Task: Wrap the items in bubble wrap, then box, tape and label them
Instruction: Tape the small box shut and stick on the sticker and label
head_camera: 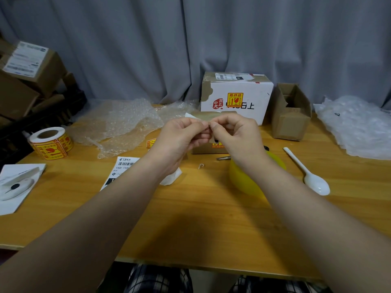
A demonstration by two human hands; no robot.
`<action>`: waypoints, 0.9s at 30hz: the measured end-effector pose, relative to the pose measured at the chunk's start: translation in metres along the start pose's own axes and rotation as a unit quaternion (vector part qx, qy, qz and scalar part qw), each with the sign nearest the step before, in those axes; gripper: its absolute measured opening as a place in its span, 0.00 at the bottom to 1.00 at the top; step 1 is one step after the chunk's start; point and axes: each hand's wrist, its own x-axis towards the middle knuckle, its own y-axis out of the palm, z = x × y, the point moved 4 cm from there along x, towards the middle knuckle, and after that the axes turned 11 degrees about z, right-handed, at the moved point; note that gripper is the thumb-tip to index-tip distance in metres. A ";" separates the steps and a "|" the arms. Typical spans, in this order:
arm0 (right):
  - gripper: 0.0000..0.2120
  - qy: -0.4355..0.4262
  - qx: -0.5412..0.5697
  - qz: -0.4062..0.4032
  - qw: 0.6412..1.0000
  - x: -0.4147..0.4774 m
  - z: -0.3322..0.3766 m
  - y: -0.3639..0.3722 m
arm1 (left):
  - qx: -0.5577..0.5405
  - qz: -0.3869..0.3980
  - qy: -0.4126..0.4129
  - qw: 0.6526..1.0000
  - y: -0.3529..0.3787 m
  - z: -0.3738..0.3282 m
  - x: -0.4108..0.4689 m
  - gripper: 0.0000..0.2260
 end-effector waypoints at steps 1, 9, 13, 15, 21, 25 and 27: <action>0.11 -0.001 0.000 0.002 1.000 0.000 0.000 0.000 | 0.001 -0.002 -0.001 1.000 -0.001 0.000 0.000 0.06; 0.08 -0.021 -0.044 0.001 0.999 -0.007 -0.003 0.003 | -0.017 -0.004 -0.005 1.000 -0.003 0.007 -0.001 0.06; 0.09 -0.067 -0.110 -0.011 0.992 -0.013 -0.004 0.007 | -0.006 0.001 -0.001 1.000 -0.007 0.010 -0.004 0.05; 0.10 -0.086 -0.125 -0.023 0.988 -0.015 -0.005 0.008 | 0.004 0.000 -0.001 1.000 -0.008 0.012 -0.005 0.05; 0.10 -0.080 -0.080 -0.035 0.993 -0.019 -0.007 0.010 | 0.016 0.010 0.020 1.000 -0.010 0.011 -0.009 0.07; 0.10 -0.092 -0.076 -0.030 0.992 -0.020 -0.005 0.009 | 0.026 0.008 0.039 0.999 -0.011 0.010 -0.012 0.07; 0.10 -0.104 -0.085 -0.030 0.990 -0.019 -0.004 0.008 | 0.022 0.010 0.043 0.999 -0.011 0.009 -0.013 0.07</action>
